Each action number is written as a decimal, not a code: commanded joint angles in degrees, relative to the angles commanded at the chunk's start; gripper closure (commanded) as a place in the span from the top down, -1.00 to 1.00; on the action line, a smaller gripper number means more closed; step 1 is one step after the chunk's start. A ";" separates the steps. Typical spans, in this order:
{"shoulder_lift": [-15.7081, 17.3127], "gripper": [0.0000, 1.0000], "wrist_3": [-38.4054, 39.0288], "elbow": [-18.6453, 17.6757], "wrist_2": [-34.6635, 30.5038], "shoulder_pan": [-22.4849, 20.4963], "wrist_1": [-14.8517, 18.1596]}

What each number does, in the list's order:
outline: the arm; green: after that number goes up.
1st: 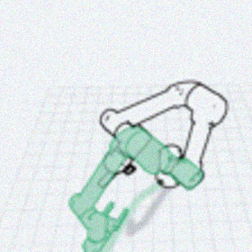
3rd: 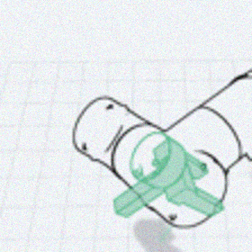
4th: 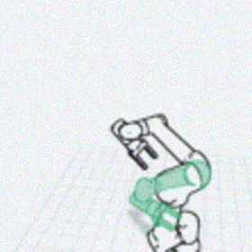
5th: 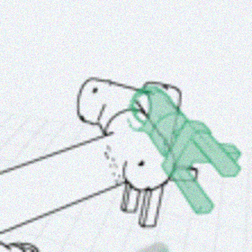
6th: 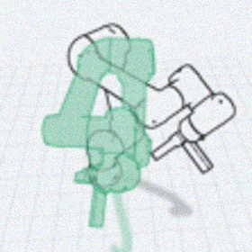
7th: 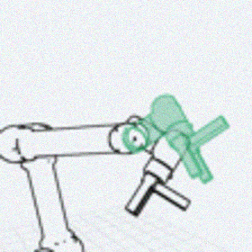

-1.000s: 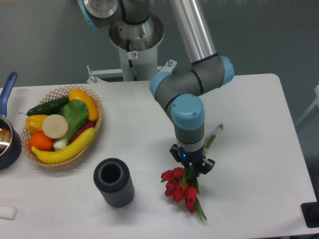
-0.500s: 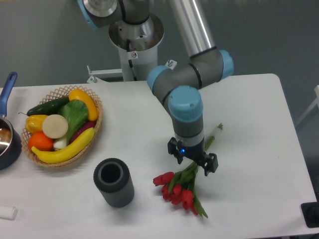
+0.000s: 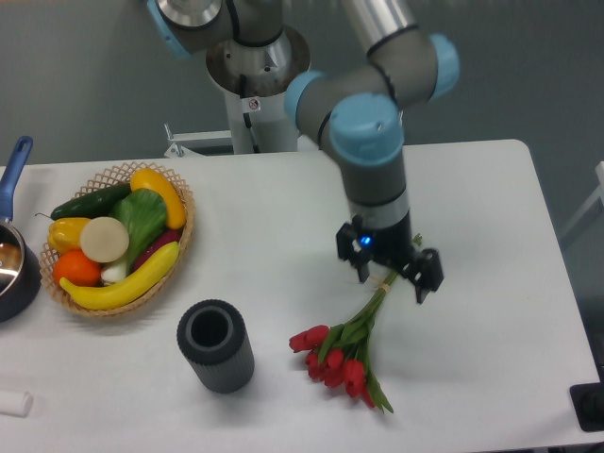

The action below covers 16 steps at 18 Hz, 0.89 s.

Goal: Place the flowers on the table

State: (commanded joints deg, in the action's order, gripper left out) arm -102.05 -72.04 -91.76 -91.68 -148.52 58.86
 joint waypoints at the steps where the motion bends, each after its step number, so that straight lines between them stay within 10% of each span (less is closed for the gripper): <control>1: 1.05 1.00 -2.55 0.62 1.40 -1.67 2.99; 5: 5.01 1.00 -13.53 1.85 3.61 -7.91 13.20; 16: 11.08 1.00 -35.80 1.85 8.88 -20.75 23.58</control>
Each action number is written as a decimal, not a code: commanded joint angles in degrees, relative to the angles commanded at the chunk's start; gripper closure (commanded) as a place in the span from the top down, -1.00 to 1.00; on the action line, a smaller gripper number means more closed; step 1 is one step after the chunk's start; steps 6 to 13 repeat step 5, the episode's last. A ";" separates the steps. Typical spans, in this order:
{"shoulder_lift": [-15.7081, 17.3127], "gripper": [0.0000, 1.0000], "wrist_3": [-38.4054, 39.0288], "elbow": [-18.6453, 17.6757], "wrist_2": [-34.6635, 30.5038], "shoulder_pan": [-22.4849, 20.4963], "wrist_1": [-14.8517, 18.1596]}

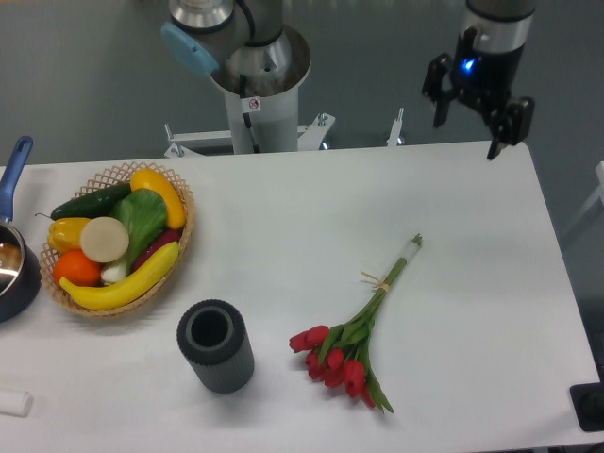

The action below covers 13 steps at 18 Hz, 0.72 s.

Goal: Place the flowers on the table

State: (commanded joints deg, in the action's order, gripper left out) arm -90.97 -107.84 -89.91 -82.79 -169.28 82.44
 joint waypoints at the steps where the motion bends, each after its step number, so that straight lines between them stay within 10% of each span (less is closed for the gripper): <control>1: 0.18 1.00 0.00 -0.17 0.00 0.09 0.00; 13: 0.44 1.00 0.00 -0.62 0.52 0.09 0.00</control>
